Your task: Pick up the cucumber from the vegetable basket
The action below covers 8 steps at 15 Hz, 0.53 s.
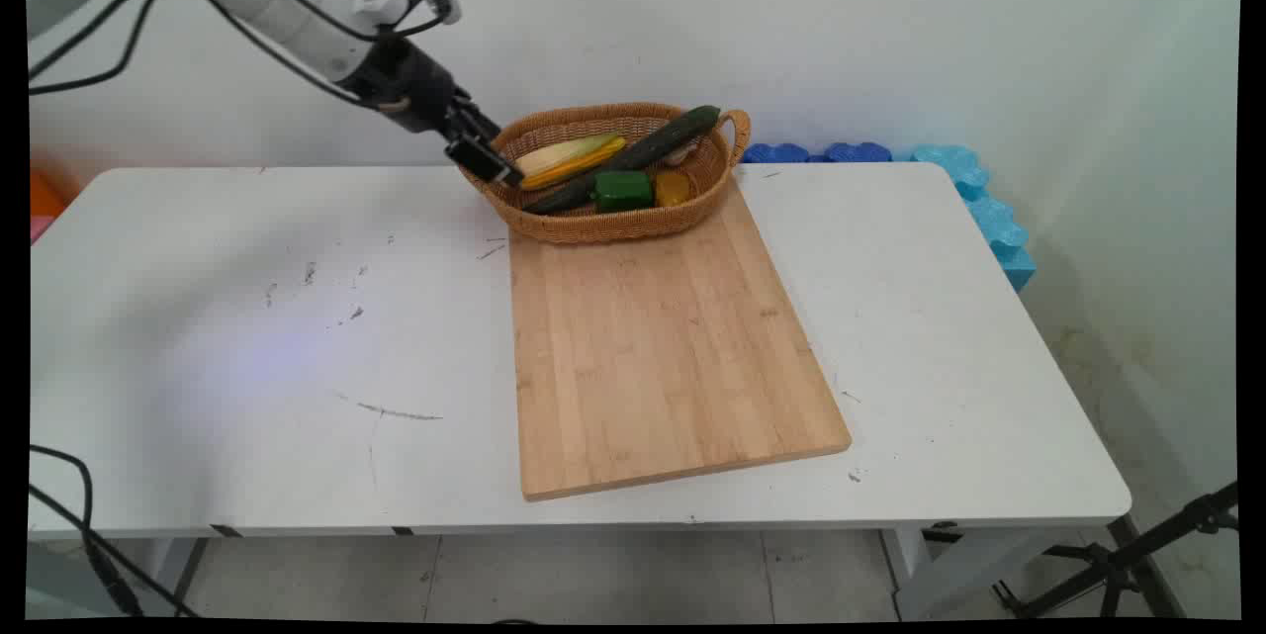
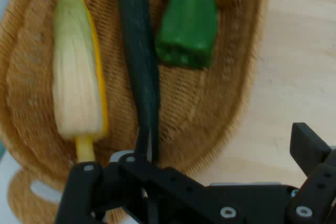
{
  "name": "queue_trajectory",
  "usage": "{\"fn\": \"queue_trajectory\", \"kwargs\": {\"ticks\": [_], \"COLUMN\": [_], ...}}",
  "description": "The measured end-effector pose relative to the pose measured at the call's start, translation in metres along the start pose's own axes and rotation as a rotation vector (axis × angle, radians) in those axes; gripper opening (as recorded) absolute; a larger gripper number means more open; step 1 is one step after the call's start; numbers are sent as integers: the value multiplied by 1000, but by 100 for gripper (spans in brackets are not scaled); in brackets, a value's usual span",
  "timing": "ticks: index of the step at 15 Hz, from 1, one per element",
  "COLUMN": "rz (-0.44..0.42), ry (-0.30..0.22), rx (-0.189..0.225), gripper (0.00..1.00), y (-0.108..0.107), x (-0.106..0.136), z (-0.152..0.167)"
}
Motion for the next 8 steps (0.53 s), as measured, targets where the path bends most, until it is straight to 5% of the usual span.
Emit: {"fn": "queue_trajectory", "kwargs": {"ticks": [8], "rz": [-28], "ry": [45], "rx": [54], "gripper": [100], "y": [-20], "x": [47], "z": [50]}}
